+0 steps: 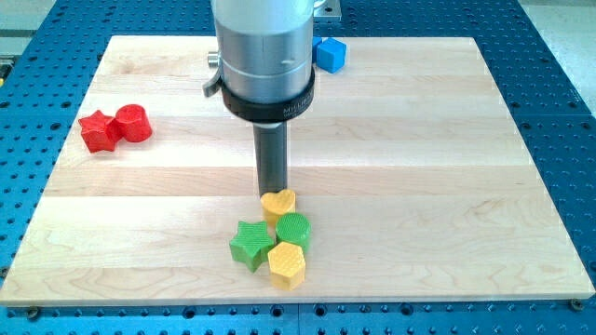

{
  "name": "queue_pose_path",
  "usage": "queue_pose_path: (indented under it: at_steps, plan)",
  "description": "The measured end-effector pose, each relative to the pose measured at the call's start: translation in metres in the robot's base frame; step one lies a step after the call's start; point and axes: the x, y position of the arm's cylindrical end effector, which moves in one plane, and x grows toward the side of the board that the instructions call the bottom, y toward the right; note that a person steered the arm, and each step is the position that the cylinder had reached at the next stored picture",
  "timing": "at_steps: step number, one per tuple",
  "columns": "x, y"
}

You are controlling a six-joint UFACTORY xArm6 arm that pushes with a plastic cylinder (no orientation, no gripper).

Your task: Move the red circle close to the yellow heart

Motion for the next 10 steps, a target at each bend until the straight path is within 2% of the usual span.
queue_pose_path:
  at_steps: [1,2,4,5,6,7,8,9,10]
  plan:
    - [0.007,-0.011]
    - [-0.006,-0.058]
    - [-0.002,-0.216]
    - [-0.047,-0.244]
    - [-0.104,-0.244]
    - [-0.127,-0.241]
    - [-0.142,-0.198]
    - [-0.117,-0.143]
    - [-0.039,-0.142]
